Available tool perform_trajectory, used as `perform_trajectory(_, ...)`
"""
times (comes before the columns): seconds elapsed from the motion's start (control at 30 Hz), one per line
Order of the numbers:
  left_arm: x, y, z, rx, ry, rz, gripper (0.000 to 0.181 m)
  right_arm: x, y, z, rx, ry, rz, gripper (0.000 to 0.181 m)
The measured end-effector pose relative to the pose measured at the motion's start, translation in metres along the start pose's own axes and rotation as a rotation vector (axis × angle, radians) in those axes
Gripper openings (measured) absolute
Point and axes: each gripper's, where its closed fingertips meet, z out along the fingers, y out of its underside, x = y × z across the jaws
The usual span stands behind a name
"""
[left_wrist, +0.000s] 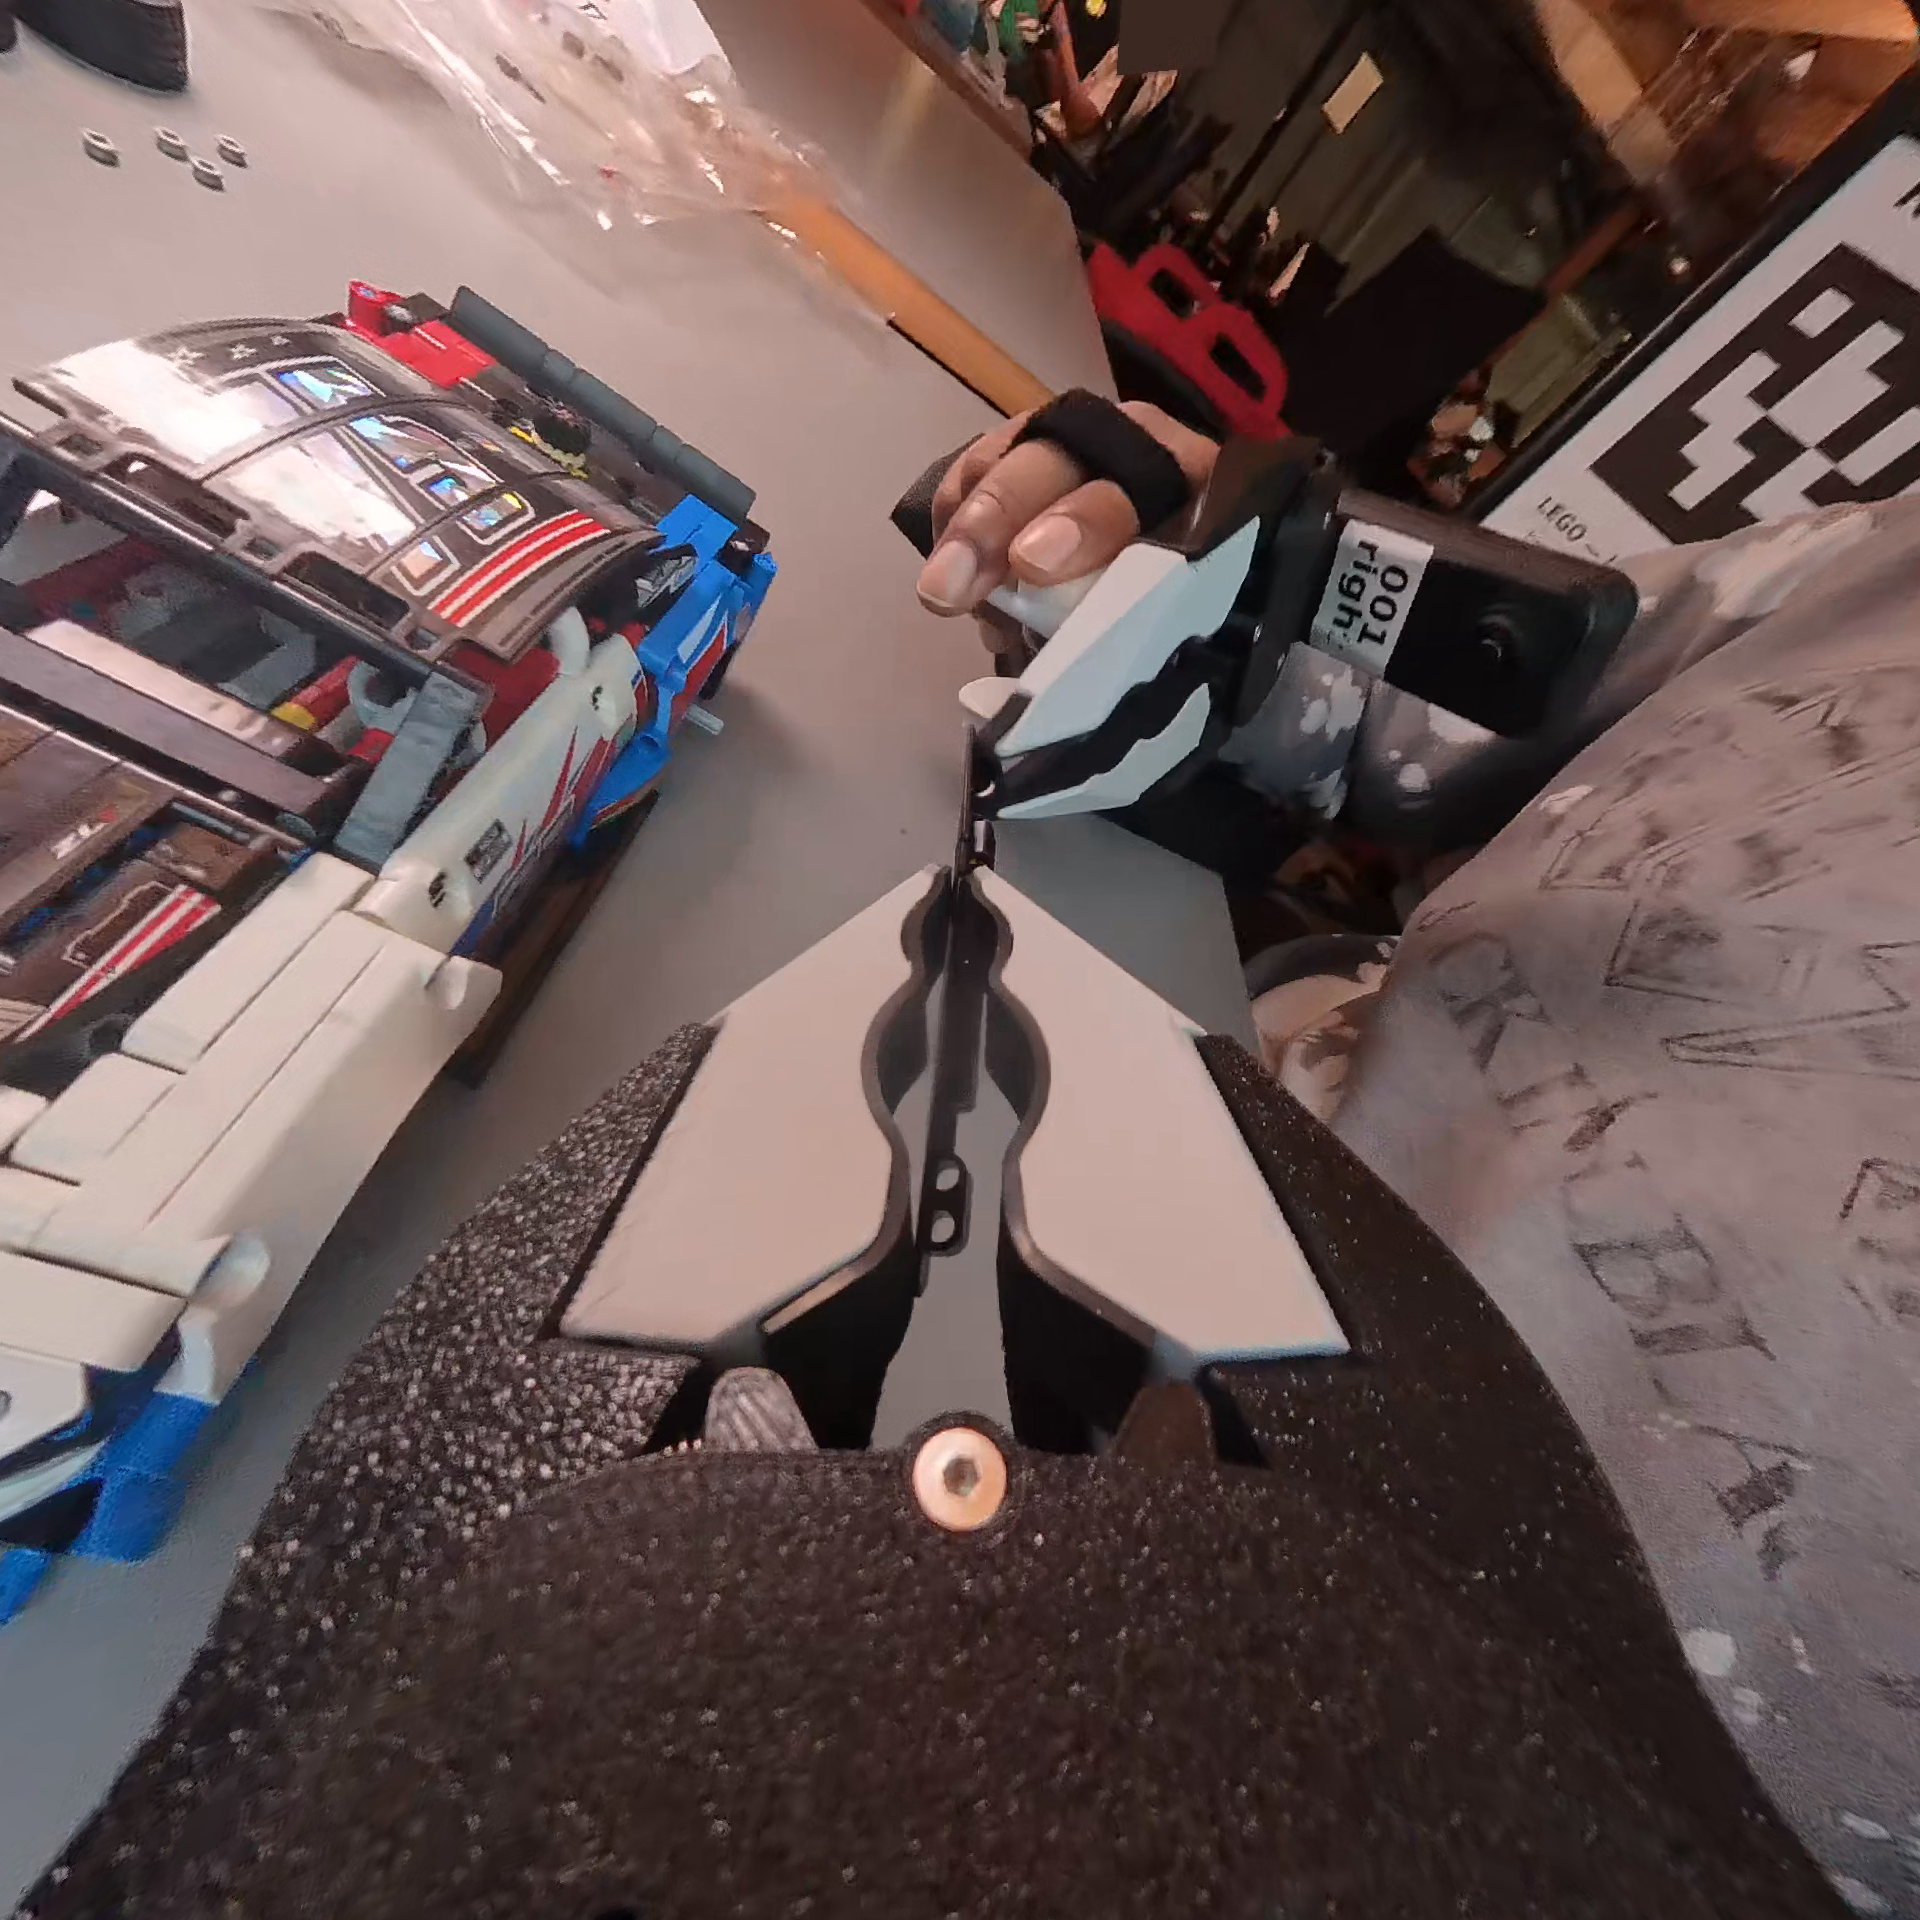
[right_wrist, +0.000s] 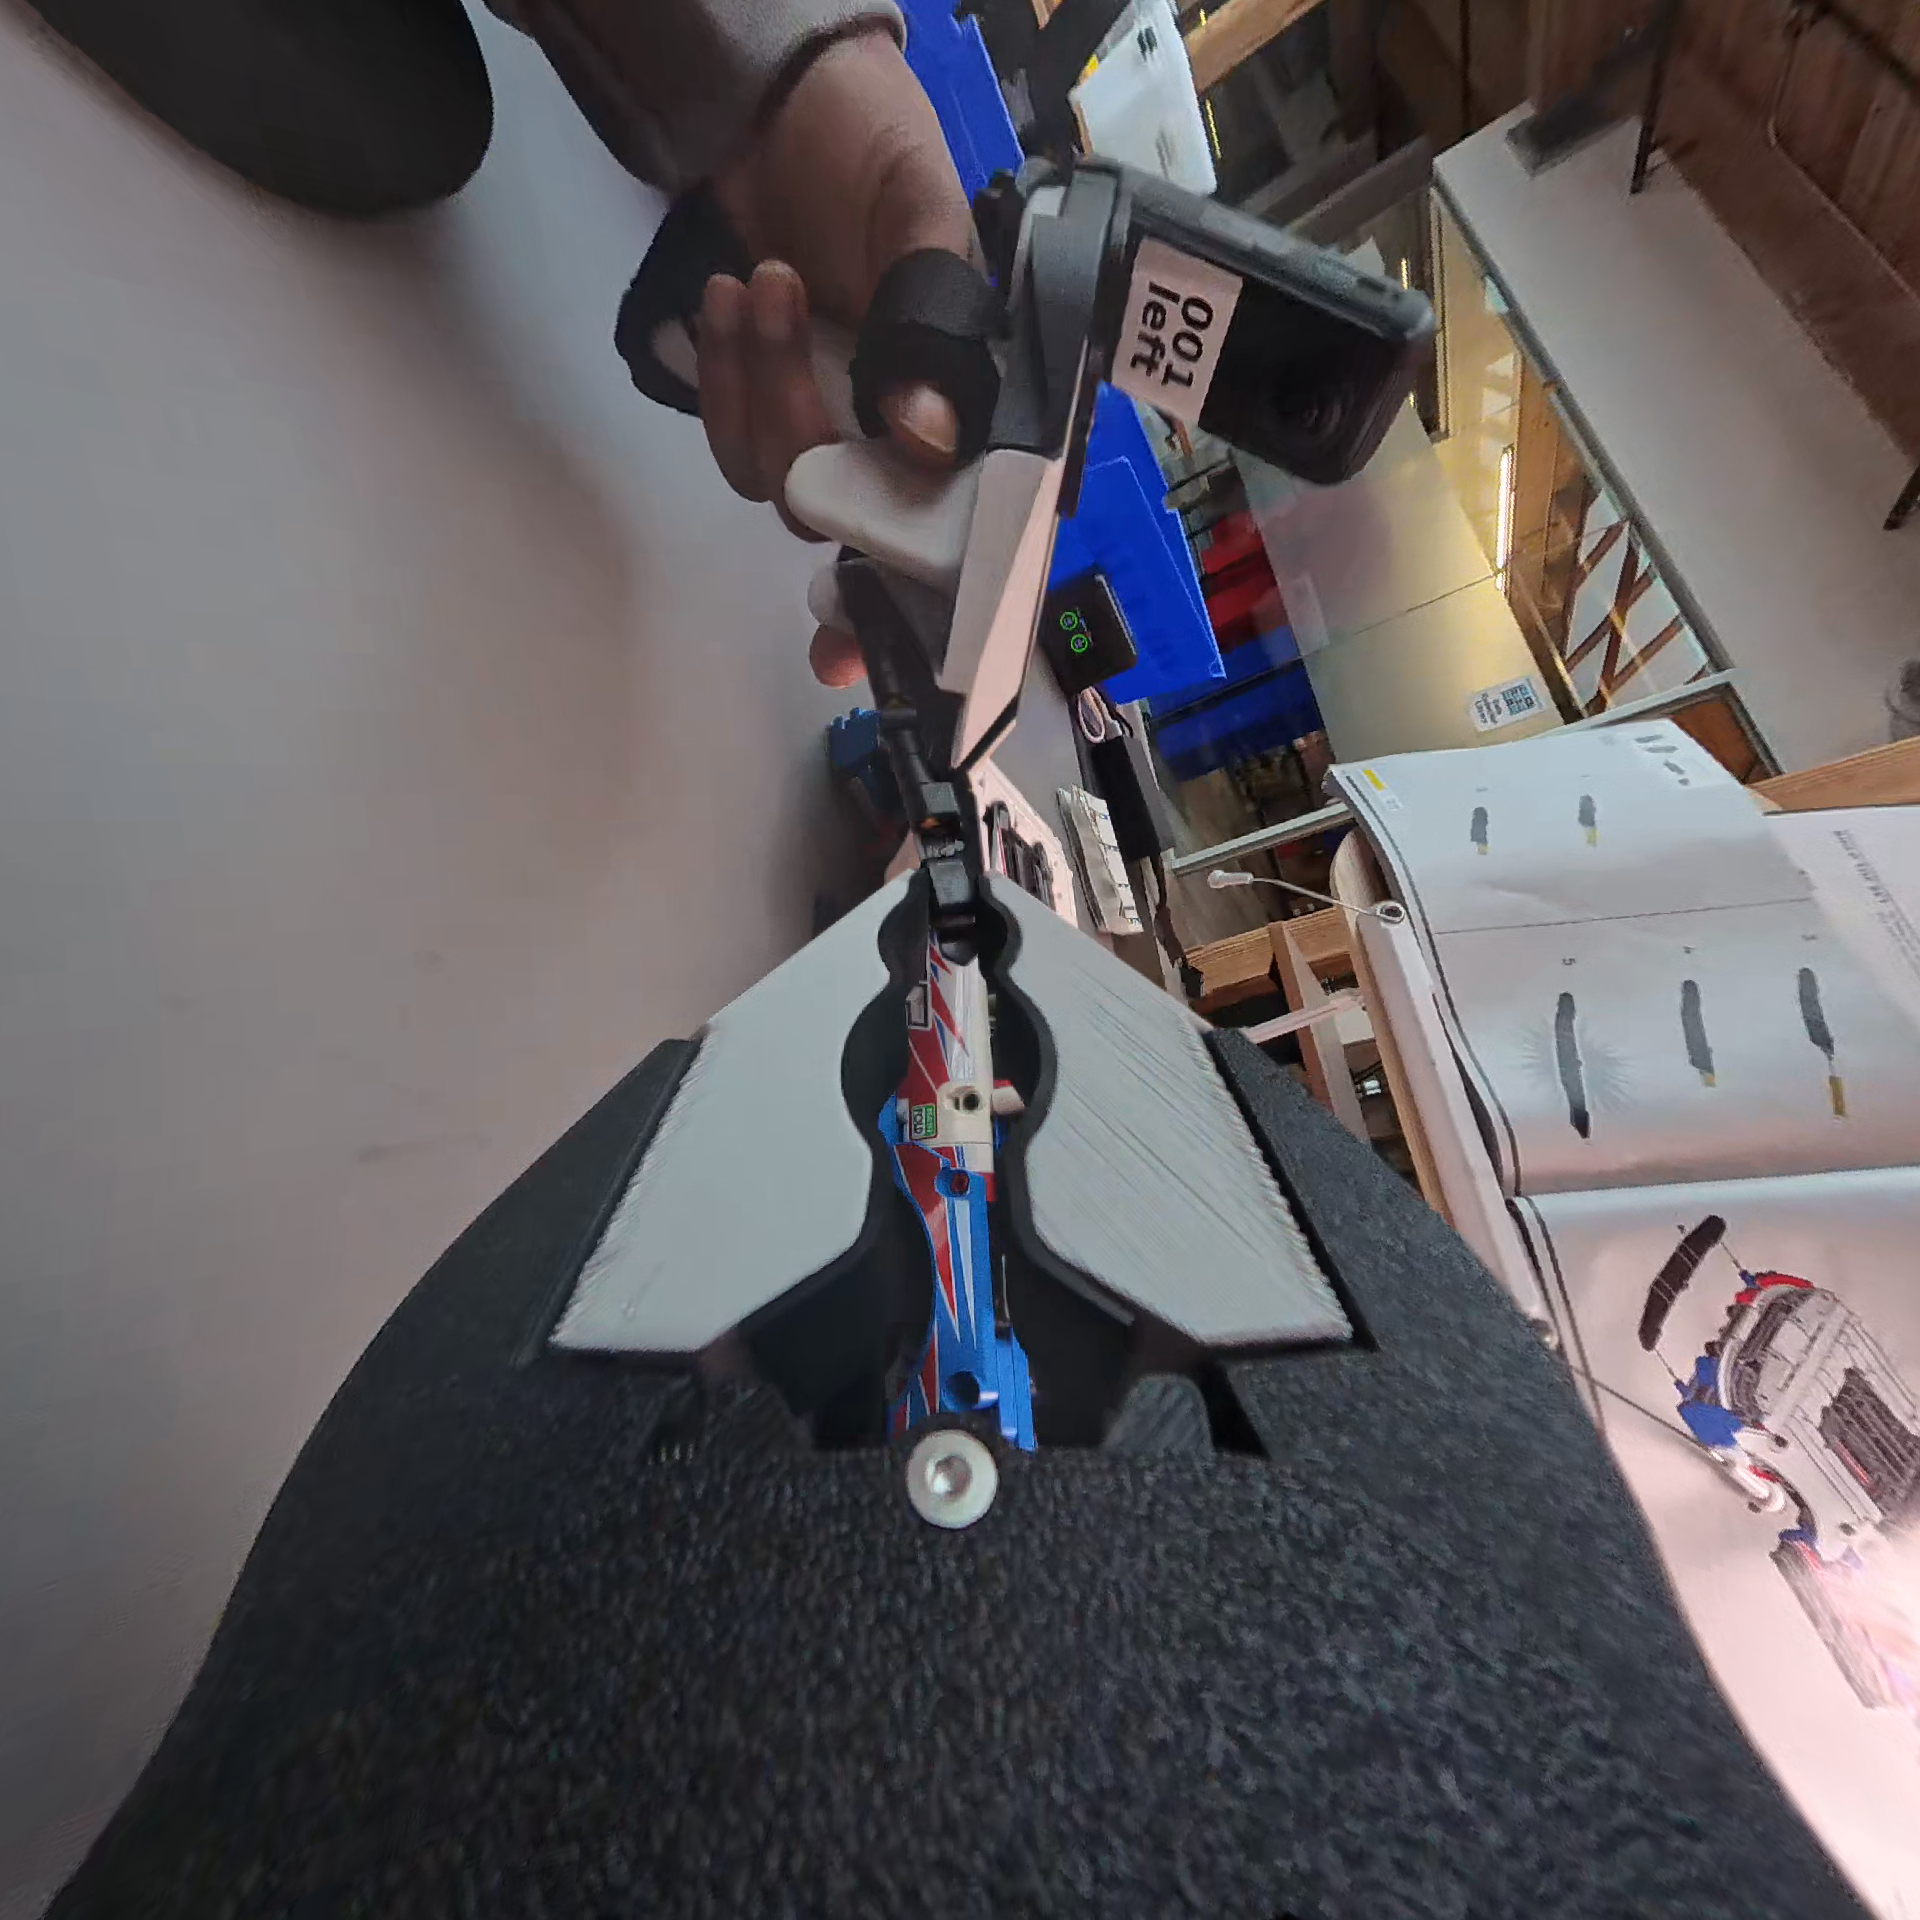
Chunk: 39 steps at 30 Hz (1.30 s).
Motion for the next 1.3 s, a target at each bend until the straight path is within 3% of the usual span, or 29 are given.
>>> perform_trajectory(0.03,0.0,0.001,0.001,-0.008,-0.019,0.022,0.0,0.003,0.002,0.0,0.007,0.011,0.031,0.008)
perform_trajectory(0.13,-0.002,0.0,0.004,-0.005,-0.099,0.087,0.002,0.007,0.005,-0.004,0.024,0.007,0.099,0.009)
perform_trajectory(0.27,0.003,-0.001,0.006,0.049,-0.04,0.053,0.029,0.009,0.0,-0.006,0.057,0.019,0.126,0.008)
perform_trajectory(0.37,0.006,0.007,0.005,0.059,0.047,-0.021,0.008,0.009,-0.005,-0.005,0.065,0.026,0.108,0.008)
perform_trajectory(0.47,0.005,0.008,0.005,0.054,0.01,0.035,0.005,0.005,-0.002,-0.003,0.052,0.019,0.137,0.008)
perform_trajectory(0.53,0.001,0.006,0.005,0.051,-0.076,0.137,0.005,0.008,-0.001,-0.004,0.089,-0.001,0.281,0.009)
perform_trajectory(0.6,-0.001,0.01,0.004,0.025,-0.157,0.282,0.005,0.012,-0.002,-0.007,0.142,-0.089,0.536,0.028)
perform_trajectory(0.7,0.007,0.011,0.008,0.032,-0.168,0.393,0.005,0.012,-0.003,-0.011,0.205,-0.223,0.789,0.035)
perform_trajectory(0.87,0.017,0.013,0.017,0.018,-0.151,0.448,0.005,-0.008,-0.013,-0.008,0.217,-0.336,0.84,0.01)
perform_trajectory(1.2,0.038,0.0,0.019,0.05,-0.079,0.452,0.005,0.002,-0.026,-0.027,0.324,-0.464,0.94,0.006)
perform_trajectory(1.3,0.037,-0.008,-0.003,0.11,-0.068,0.442,0.004,0.018,-0.012,-0.038,0.323,-0.416,0.95,0.006)
